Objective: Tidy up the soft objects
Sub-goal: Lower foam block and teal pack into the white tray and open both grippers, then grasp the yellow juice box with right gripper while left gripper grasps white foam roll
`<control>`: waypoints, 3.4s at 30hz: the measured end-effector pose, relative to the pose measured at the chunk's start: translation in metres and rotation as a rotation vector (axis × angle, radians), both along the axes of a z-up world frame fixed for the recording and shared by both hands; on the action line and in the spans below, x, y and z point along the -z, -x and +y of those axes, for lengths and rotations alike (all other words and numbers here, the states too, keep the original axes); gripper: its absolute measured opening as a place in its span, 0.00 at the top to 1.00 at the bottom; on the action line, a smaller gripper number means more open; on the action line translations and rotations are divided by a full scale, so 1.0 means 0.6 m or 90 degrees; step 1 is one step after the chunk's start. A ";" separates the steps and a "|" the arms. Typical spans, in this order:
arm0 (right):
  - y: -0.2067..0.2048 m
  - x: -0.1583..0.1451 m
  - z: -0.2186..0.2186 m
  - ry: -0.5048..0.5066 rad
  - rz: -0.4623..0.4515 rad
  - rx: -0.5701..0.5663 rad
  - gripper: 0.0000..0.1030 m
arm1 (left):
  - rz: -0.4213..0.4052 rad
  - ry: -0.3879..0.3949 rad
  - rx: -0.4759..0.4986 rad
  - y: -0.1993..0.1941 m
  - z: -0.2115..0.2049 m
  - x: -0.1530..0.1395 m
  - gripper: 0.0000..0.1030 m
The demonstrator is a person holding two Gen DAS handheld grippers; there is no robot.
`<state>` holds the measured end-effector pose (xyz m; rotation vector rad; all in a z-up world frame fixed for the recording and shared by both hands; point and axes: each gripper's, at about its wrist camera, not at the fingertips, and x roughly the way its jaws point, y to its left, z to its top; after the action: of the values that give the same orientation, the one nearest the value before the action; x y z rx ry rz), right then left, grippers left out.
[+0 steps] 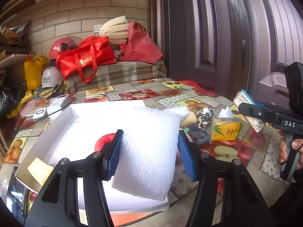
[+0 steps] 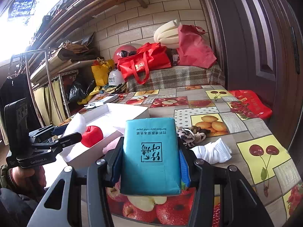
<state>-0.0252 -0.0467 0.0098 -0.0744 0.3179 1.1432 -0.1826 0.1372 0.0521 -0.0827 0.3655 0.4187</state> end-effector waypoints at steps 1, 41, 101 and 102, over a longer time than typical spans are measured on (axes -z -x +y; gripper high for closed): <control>0.001 0.000 0.008 -0.003 0.001 -0.001 0.52 | -0.004 0.000 -0.017 0.006 0.012 0.000 0.45; 0.155 0.080 0.346 0.285 0.012 -0.287 0.52 | -0.003 0.097 -0.255 0.067 0.192 0.025 0.45; 0.079 0.050 0.312 0.176 0.053 -0.108 0.00 | -0.041 0.231 -0.231 0.009 0.212 0.036 0.00; 0.082 0.046 0.302 0.157 0.047 -0.107 0.00 | -0.053 0.216 -0.232 0.013 0.205 0.031 0.00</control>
<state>-0.0744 0.1343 -0.0176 -0.2805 0.5243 1.2705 -0.1901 0.2603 0.0338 -0.5018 0.3371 0.7085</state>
